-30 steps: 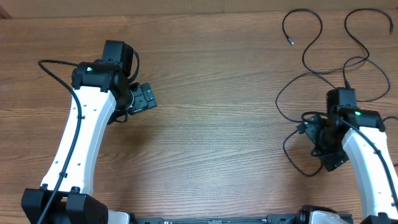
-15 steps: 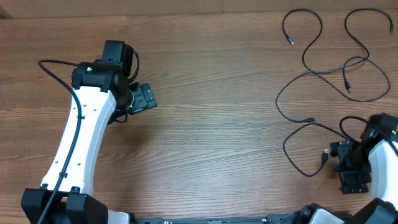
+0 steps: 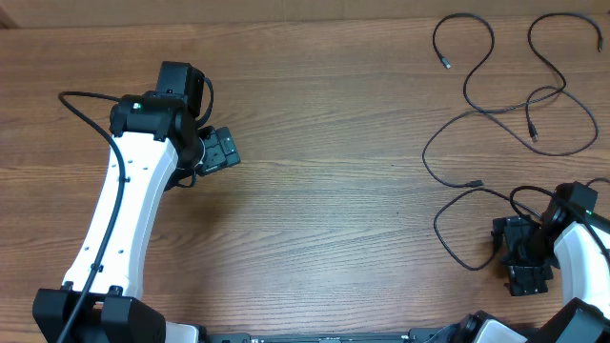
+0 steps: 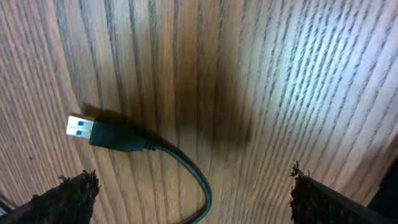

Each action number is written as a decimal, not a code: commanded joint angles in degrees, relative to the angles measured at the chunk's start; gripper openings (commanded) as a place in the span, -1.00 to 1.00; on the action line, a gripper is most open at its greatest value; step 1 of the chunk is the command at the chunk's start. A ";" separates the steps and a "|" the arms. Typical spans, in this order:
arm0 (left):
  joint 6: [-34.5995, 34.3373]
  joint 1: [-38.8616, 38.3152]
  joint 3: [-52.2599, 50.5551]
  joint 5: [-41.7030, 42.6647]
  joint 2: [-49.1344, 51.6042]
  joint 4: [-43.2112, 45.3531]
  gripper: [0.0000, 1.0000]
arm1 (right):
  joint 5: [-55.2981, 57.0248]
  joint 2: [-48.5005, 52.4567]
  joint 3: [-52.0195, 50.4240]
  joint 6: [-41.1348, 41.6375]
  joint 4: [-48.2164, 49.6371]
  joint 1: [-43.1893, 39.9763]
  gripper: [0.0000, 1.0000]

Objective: Untangle cables

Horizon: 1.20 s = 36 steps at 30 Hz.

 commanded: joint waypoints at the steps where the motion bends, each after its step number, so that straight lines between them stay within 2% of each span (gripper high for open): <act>1: 1.09 0.22 0.63 -0.61 0.09 -0.04 0.99 | -1.25 0.04 -0.31 -1.25 0.66 0.26 1.00; 6: 1.05 0.20 0.63 -0.11 0.09 -0.04 0.99 | -1.20 0.07 -1.22 -1.27 3.34 0.26 0.92; 13: 1.05 0.22 0.63 -0.13 0.09 -0.02 0.99 | -1.49 0.07 -4.52 -1.33 7.17 0.28 0.51; 21: 1.07 0.22 0.63 -0.13 0.09 -0.02 0.99 | -2.91 0.07 -6.29 -1.68 9.60 0.37 0.45; 29: 1.07 0.22 0.63 -0.13 0.09 -0.02 0.99 | -2.93 0.59 -6.29 -1.66 10.23 0.39 0.29; 33: 1.05 0.22 0.63 -0.13 0.09 0.02 0.99 | -2.91 2.38 -6.29 -1.70 10.71 0.90 0.19; 36: 1.07 0.22 0.63 -0.13 0.09 0.00 0.99 | -2.91 5.05 -6.29 -1.68 11.78 2.36 0.18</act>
